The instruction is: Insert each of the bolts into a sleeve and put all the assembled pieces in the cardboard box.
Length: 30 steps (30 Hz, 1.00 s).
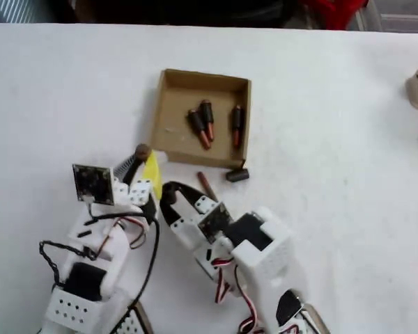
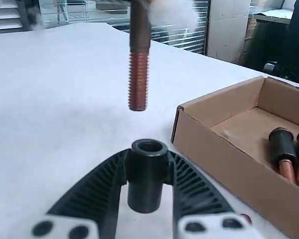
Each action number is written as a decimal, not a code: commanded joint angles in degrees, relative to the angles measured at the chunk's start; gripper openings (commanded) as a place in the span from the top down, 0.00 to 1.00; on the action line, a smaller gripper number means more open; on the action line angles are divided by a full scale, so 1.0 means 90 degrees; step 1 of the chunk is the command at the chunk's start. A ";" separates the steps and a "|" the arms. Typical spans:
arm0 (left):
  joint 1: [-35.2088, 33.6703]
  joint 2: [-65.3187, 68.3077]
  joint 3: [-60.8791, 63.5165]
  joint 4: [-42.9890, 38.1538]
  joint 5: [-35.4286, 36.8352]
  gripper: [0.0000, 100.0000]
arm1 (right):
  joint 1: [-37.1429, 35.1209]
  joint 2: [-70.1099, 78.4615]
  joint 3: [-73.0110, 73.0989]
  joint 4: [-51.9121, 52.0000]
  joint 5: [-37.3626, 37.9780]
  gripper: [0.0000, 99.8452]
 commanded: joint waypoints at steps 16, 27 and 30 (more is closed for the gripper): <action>0.0630 -0.1109 0.0713 -0.0342 0.0361 0.98 | 0.0024 -0.0034 -0.0117 -0.0190 -0.0293 0.98; 0.0620 -0.1109 0.0713 0.0342 0.0322 0.98 | 0.0015 -0.0034 -0.0107 -0.0200 -0.0332 0.98; 0.0659 -0.1109 0.0713 0.0567 0.0322 0.98 | 0.0015 -0.0034 -0.0107 -0.0200 -0.0332 0.98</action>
